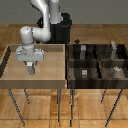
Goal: Place the milk carton into the appropriate compartment.
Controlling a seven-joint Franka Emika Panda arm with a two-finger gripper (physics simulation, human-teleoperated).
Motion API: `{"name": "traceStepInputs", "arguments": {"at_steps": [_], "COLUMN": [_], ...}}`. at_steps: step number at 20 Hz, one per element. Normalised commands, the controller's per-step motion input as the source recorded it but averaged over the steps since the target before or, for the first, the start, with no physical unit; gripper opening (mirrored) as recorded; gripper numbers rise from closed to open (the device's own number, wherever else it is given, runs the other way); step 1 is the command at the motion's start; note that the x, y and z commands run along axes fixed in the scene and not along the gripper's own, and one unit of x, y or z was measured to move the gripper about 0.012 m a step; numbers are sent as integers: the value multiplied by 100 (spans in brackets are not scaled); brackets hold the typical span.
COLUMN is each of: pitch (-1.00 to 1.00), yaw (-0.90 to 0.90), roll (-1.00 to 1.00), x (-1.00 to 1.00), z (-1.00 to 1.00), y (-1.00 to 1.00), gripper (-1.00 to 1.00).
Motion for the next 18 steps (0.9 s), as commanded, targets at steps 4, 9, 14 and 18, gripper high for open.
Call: {"name": "traceStepInputs", "arguments": {"at_steps": [4,9,14,18], "pitch": [0,0,0,0], "yaw": [0,0,0,0], "roll": [0,0,0,0], "x": [0,0,0,0], "z": [0,60,100,100], "y": [0,0,0,0], "gripper": [-100,-100,-100,-100]}}
